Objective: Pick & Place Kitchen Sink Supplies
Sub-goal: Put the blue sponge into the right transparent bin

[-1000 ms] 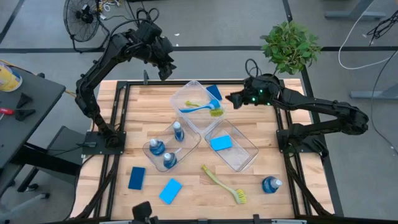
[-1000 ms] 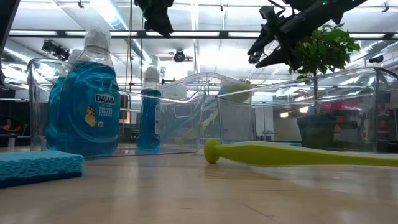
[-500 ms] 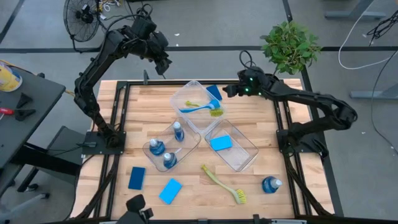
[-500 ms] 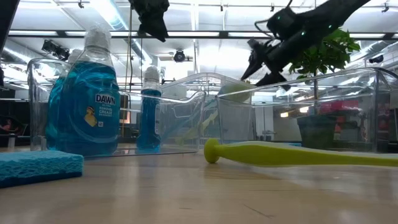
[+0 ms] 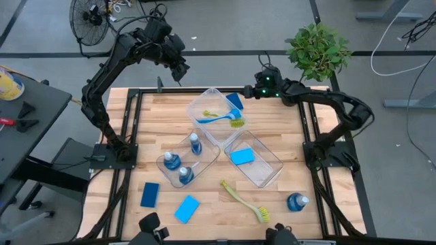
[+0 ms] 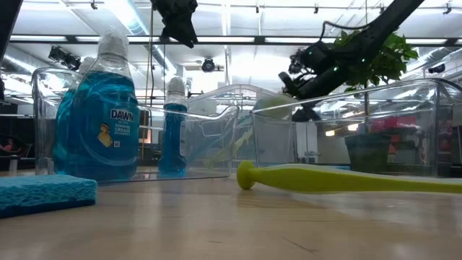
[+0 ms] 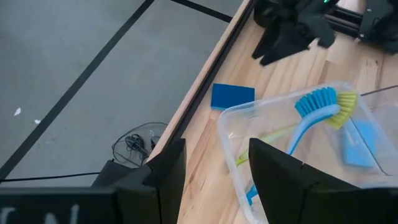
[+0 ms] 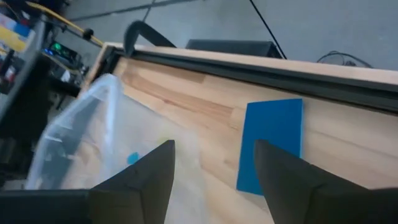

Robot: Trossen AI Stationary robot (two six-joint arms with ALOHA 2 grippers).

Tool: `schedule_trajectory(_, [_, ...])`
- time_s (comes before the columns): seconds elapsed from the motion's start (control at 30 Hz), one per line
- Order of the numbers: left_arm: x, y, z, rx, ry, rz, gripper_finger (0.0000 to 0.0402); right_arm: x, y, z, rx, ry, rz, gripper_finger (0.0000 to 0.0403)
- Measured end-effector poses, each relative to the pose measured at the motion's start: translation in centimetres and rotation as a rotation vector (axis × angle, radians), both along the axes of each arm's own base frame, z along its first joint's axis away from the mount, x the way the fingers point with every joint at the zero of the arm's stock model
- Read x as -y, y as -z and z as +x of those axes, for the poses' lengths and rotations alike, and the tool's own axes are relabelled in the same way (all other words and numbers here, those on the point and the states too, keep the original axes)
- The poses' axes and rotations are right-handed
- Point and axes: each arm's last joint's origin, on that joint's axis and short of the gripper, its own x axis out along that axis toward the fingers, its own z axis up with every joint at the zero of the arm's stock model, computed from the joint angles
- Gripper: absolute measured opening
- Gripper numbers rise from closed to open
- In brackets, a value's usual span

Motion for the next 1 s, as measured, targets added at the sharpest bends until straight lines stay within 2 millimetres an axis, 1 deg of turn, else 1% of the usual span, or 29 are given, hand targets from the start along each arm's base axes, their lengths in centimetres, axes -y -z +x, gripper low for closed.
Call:
schedule_trajectory(0.2, [0.0, -0.1, 0.0, 0.006, -0.001, 0.005, 0.0179, 1.4, 1.8, 1.5, -0.061, -0.021, 0.021, 0.0219])
schedule_trajectory(0.4, [0.0, -0.1, 0.0, 0.005, -0.003, 0.007, 0.0179, 2.5, 2.7, 2.2, -0.135, 0.026, 0.000, 0.0219])
schedule_trajectory(0.5, [0.0, -0.1, 0.0, 0.005, -0.003, 0.007, 0.0179, 2.7, 3.2, 2.3, -0.162, 0.044, -0.007, 0.0219])
schedule_trajectory(0.67, [-0.1, -0.1, 0.0, 0.000, -0.015, 0.022, 0.0179, 2.9, 4.6, 2.4, -0.215, 0.054, -0.004, 0.0219])
schedule_trajectory(0.9, [-0.2, -0.1, 0.0, -0.002, -0.021, 0.029, 0.0179, 3.1, 6.3, 2.8, -0.258, 0.025, -0.013, 0.0219])
schedule_trajectory(1.0, [-0.2, -0.1, 0.0, -0.001, -0.021, 0.029, 0.0179, 3.3, 6.0, 3.1, -0.264, 0.029, -0.047, 0.0217])
